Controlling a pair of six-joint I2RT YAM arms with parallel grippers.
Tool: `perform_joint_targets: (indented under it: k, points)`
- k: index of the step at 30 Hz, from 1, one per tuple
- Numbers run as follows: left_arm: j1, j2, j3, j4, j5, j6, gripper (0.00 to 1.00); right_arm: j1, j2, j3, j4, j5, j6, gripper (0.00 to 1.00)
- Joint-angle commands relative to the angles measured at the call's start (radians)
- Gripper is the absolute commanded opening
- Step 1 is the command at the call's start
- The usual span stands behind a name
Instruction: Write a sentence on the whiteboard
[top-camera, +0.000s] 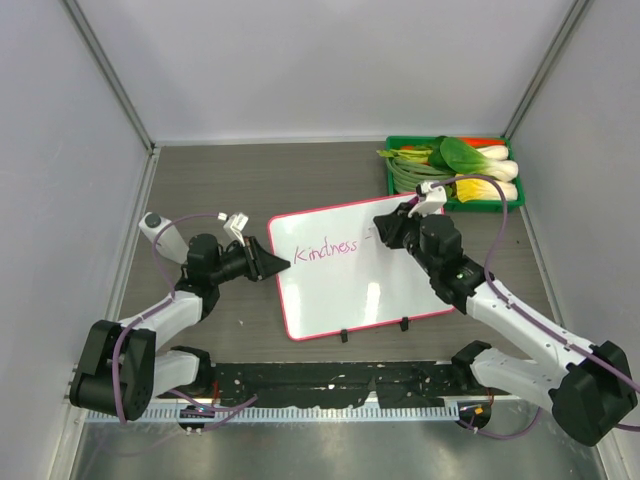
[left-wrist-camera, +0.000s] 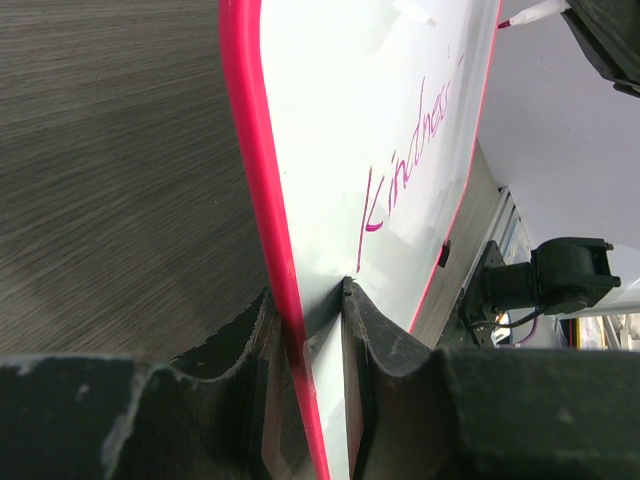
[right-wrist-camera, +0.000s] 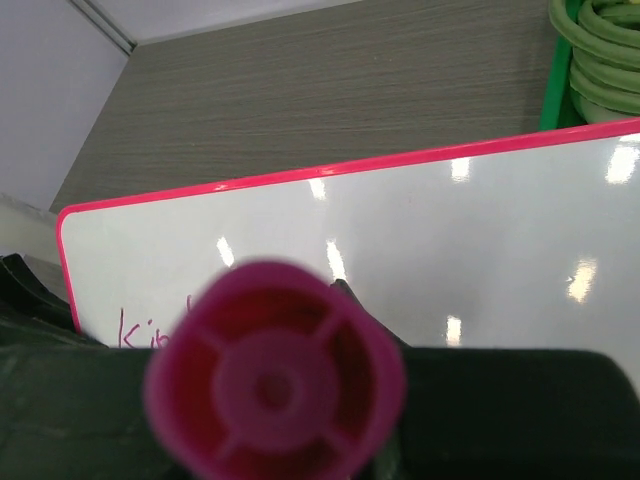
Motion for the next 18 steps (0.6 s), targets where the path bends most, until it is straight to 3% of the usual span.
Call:
perform_joint_targets:
  k: [1, 18]
  points:
    - [-0.029, 0.014, -0.001, -0.038, -0.009, 0.076, 0.00, -0.002, 0.031, 0.041, 0.042, 0.009, -0.002, 0.01]
    - [-0.029, 0.011, 0.001, -0.043, -0.006, 0.076, 0.00, -0.002, 0.029, -0.003, 0.005, 0.023, -0.019, 0.01]
